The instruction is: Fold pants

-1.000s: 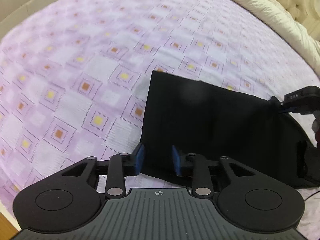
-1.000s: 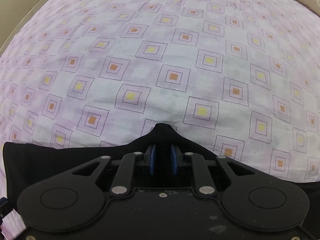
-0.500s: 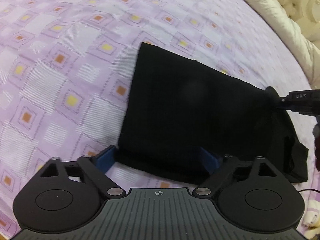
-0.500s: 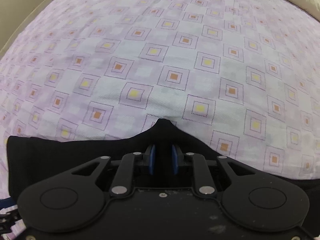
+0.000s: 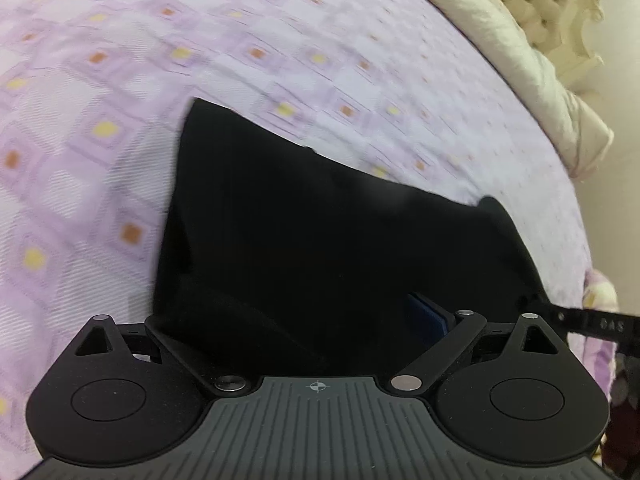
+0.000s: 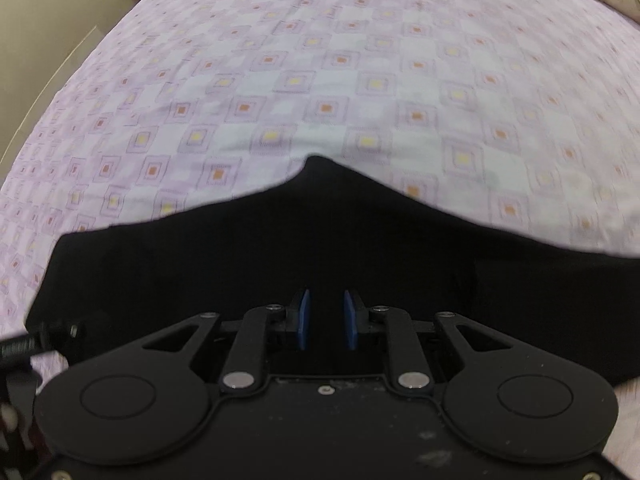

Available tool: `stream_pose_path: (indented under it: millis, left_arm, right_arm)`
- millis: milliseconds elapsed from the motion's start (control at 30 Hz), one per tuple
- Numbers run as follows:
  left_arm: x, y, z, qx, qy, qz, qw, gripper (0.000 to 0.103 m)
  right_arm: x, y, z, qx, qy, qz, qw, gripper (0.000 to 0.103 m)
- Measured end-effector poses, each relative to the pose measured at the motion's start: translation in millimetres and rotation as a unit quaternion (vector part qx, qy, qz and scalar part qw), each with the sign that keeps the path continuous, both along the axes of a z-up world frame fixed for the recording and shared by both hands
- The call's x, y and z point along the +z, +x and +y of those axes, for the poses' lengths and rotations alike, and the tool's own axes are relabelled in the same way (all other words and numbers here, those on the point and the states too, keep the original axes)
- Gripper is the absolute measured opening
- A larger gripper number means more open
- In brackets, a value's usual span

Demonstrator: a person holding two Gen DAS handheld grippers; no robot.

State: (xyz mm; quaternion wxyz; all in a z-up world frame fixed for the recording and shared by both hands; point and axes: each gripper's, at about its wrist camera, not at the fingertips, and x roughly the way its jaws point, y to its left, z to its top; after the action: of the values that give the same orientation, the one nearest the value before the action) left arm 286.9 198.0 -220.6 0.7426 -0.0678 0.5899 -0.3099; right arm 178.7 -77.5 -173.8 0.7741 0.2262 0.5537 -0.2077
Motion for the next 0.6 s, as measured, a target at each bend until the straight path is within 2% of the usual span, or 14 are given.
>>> stream_pose_path:
  millis: [67, 133, 200, 233, 267, 300, 433, 600]
  left_arm:
    - [1, -4, -8, -0.001, 0.023, -0.014, 0.9996, 0.093]
    - [4, -7, -9, 0.019, 0.048, -0.024, 0.9984, 0.080]
    - [7, -8, -8, 0.027, 0.072, -0.029, 0.9966, 0.055]
    - [8, -6, -7, 0.028, 0.066, -0.024, 0.9971, 0.047]
    - [9, -6, -4, 0.029, 0.052, -0.017, 0.9981, 0.027]
    - [11, -6, -5, 0.028, 0.042, -0.010, 0.9987, 0.022]
    - [34, -23, -30, -0.008, 0.080, -0.085, 0.9932, 0.019]
    - [62, -34, -41, 0.001, 0.072, -0.121, 0.9901, 0.019]
  right_arm:
    - [0, -12, 1, -0.007, 0.001, 0.007, 1.000, 0.021]
    - [0, -24, 0, -0.016, 0.002, 0.012, 1.000, 0.022]
    - [0, -35, -1, -0.025, 0.001, 0.016, 1.000, 0.022]
    - [0, -40, -2, -0.031, 0.002, 0.017, 0.999, 0.022]
    - [0, -45, -2, -0.036, 0.003, 0.018, 0.999, 0.022]
    - [0, -49, -3, -0.040, 0.005, 0.018, 0.999, 0.022]
    - [1, -62, -7, -0.046, 0.005, 0.014, 0.999, 0.023]
    - [0, -37, -20, -0.007, 0.005, -0.021, 1.000, 0.024]
